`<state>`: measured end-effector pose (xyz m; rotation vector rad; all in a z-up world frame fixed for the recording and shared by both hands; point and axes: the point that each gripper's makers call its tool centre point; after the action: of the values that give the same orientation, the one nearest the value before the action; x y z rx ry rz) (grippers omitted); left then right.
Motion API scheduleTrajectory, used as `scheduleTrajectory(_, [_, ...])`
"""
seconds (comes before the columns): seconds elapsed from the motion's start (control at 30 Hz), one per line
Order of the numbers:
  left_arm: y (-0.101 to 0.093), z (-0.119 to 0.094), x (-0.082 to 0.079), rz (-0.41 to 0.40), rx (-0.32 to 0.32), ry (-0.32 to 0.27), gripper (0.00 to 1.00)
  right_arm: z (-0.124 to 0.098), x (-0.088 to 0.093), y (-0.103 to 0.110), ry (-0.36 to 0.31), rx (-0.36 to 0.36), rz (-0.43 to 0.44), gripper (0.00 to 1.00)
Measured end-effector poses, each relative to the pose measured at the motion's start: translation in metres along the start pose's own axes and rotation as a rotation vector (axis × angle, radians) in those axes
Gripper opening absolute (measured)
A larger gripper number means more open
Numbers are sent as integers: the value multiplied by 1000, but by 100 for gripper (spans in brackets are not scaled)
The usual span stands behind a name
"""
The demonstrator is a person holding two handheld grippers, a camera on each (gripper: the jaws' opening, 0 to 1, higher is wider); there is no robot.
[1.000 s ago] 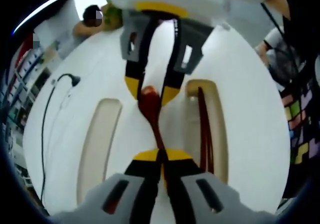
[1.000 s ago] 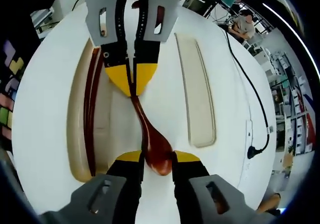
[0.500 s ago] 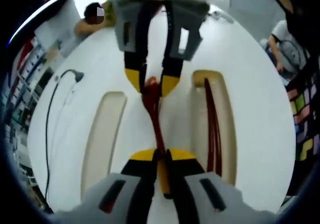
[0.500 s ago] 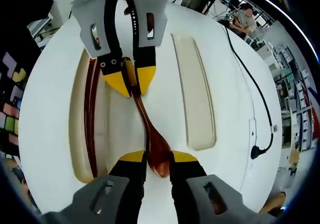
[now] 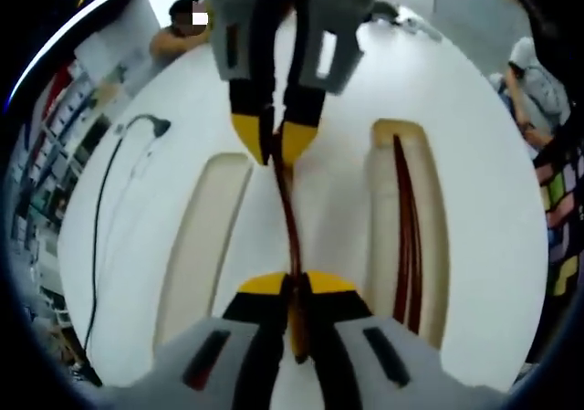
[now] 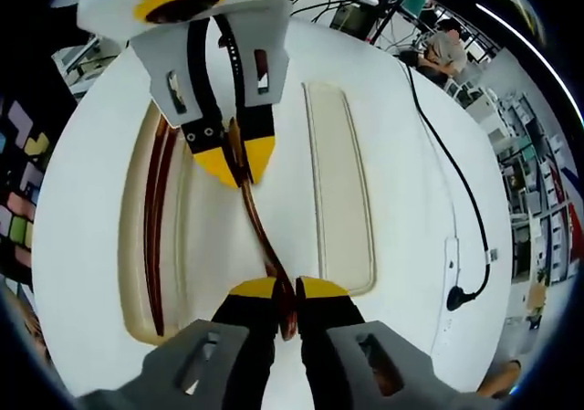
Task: Arrange the utensils inside the cutlery case until each visible utensil rests in its matching compartment.
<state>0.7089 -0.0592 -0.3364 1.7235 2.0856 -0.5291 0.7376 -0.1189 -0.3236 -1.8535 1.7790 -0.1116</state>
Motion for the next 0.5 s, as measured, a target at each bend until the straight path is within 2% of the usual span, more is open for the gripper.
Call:
scheduleTrajectory(0.17, [-1, 0, 0, -6, 4, -27, 5, 1, 3, 2, -17, -4, -3, 5])
scheduleTrajectory(0.37, [-3, 0, 0, 5, -3, -12, 5, 6, 16, 7, -3, -22, 5, 6])
scheduleTrajectory(0.5, [-3, 0, 1, 8, -1, -12, 5, 5, 16, 7, -47, -20, 51, 6])
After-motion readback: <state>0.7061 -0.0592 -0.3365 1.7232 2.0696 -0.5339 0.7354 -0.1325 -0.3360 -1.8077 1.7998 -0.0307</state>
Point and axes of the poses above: the point that each gripper's makers call its tool centre point, and the gripper's own axes: z roughly forward along the fingers, y roughly to its left, x roughly out of its underside, and after that the axes turned 14 degrees about x, right-handed
